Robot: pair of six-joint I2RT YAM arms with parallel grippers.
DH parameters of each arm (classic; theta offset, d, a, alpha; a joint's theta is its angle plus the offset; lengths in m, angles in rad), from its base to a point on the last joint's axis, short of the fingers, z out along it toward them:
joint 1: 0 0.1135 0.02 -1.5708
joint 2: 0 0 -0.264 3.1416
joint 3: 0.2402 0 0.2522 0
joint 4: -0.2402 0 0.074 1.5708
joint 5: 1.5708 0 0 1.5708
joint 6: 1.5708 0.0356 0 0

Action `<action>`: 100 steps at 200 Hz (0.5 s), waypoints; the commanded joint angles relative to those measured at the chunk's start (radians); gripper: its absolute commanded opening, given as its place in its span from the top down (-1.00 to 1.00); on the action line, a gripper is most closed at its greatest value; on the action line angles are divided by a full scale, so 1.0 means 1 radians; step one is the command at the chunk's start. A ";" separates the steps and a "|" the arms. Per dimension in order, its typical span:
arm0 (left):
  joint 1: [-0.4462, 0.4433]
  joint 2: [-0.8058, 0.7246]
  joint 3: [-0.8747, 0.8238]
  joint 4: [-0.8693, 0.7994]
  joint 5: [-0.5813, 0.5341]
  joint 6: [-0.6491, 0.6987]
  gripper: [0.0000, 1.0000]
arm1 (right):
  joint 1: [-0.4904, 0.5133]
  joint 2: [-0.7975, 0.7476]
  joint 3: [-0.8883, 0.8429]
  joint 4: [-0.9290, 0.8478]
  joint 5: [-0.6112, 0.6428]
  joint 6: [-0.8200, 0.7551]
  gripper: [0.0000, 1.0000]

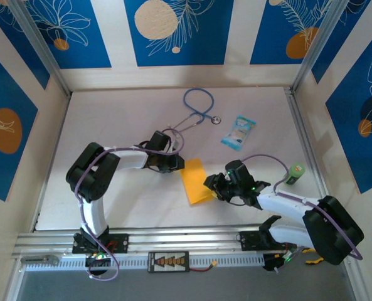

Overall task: Fold a paper plane with a square sheet of paper (pick it up from the middle)
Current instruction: Fold the triangle a second time at the center of the table.

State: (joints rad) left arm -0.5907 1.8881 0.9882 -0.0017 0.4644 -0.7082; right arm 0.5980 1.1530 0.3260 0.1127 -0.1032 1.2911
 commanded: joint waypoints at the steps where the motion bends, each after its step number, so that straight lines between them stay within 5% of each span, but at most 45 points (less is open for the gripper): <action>1: -0.001 0.050 -0.006 0.017 -0.027 0.006 0.62 | -0.039 0.034 0.032 0.030 -0.131 -0.102 0.21; 100: -0.001 0.034 -0.002 0.041 0.012 0.014 0.56 | -0.102 0.174 0.081 0.022 -0.301 -0.231 0.47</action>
State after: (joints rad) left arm -0.5900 1.8881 0.9886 0.0025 0.4747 -0.7074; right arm 0.5053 1.3083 0.3744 0.1680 -0.3519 1.1248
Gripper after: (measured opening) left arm 0.204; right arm 0.283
